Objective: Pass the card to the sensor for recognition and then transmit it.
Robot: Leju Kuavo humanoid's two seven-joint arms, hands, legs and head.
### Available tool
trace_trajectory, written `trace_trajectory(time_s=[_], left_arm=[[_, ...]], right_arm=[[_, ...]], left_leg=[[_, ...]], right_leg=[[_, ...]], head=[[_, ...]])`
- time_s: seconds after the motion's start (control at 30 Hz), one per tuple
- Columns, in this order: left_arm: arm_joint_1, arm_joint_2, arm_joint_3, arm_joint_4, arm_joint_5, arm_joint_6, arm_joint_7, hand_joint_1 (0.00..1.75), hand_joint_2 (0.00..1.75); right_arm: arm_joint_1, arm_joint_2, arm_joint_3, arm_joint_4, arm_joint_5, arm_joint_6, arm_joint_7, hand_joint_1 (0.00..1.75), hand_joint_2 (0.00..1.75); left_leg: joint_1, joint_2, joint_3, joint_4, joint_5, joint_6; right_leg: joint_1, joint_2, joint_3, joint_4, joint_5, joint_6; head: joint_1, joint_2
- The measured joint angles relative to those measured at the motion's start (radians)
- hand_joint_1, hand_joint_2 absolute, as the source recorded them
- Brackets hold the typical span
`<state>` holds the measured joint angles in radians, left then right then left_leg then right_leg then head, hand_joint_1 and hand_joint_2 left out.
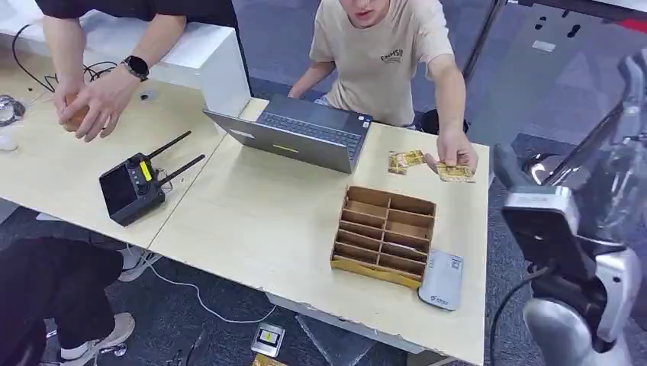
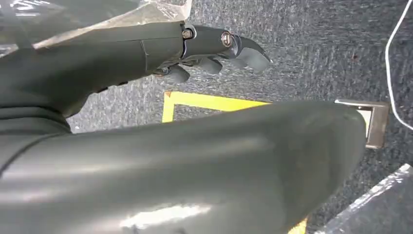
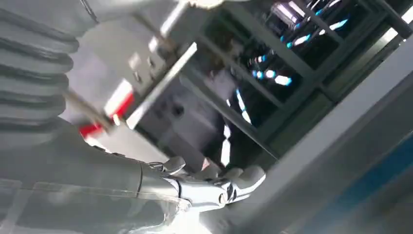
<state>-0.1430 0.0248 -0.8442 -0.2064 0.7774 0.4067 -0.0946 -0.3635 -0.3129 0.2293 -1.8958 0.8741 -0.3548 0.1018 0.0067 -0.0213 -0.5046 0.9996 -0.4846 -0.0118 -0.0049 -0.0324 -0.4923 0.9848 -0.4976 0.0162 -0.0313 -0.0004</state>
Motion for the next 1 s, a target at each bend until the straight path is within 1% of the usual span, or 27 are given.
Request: trace_trajectory(time_s=[0.1,0.2,0.27,0.37,0.47,0.57,0.7,1.0], left_arm=[[-0.006,0.000,-0.008,0.000,-0.004,-0.005,0.000,0.00,0.00],[-0.010,0.000,-0.013,0.000,-0.005,-0.008,0.002,0.00,0.00],[-0.012,0.000,-0.014,0.000,-0.005,-0.008,0.002,0.00,0.00],[-0.015,0.000,-0.014,0.000,-0.005,-0.009,0.002,0.00,0.00],[-0.016,0.000,-0.015,0.000,-0.005,-0.010,0.001,0.00,0.00],[-0.016,-0.001,-0.015,0.000,-0.004,-0.010,-0.002,0.00,0.00],[-0.016,-0.002,-0.015,0.000,-0.003,-0.010,-0.002,0.00,0.00],[-0.019,-0.003,-0.015,0.000,-0.006,-0.011,-0.002,0.00,0.00]], right_arm=[[-0.026,-0.037,0.048,0.069,0.144,0.016,-0.006,0.00,1.75],[-0.038,-0.064,0.093,0.117,0.231,0.041,-0.003,0.00,1.75],[-0.041,-0.077,0.115,0.138,0.255,0.051,-0.002,0.00,1.75],[-0.042,-0.094,0.148,0.164,0.254,0.060,0.000,0.00,1.75],[-0.039,-0.108,0.171,0.183,0.218,0.062,0.000,0.00,1.75],[-0.025,-0.120,0.187,0.193,0.187,0.063,0.000,0.00,1.75],[-0.007,-0.133,0.202,0.205,0.179,0.063,0.000,0.00,1.75],[0.012,-0.143,0.236,0.229,0.175,0.056,-0.006,0.00,1.75]], left_leg=[[0.000,0.000,-0.001,0.000,0.000,0.000],[0.000,0.000,-0.001,0.000,0.000,0.000],[0.000,0.000,-0.001,0.000,-0.001,0.000],[0.000,0.000,-0.001,0.000,-0.001,0.000],[0.000,0.000,-0.001,0.000,-0.001,0.000],[0.000,0.001,-0.001,0.000,0.000,0.000],[0.000,0.001,-0.001,0.000,-0.001,0.000],[0.000,0.001,-0.001,0.000,-0.001,0.000]], right_leg=[[0.000,0.000,0.000,0.000,0.000,0.000],[0.000,0.000,-0.001,0.000,0.000,0.000],[0.000,0.000,-0.001,0.000,0.000,0.000],[0.000,0.000,-0.002,0.000,0.000,0.000],[0.000,0.000,-0.002,0.000,0.000,0.000],[0.000,0.000,-0.002,0.000,0.000,0.000],[0.000,0.000,-0.002,0.000,0.000,0.000],[0.000,0.001,-0.002,0.000,0.000,0.000]], head=[[0.001,0.000],[0.000,0.000],[0.001,0.000],[0.001,0.000],[0.001,0.000],[0.001,0.000],[0.001,0.000],[0.000,0.000]])
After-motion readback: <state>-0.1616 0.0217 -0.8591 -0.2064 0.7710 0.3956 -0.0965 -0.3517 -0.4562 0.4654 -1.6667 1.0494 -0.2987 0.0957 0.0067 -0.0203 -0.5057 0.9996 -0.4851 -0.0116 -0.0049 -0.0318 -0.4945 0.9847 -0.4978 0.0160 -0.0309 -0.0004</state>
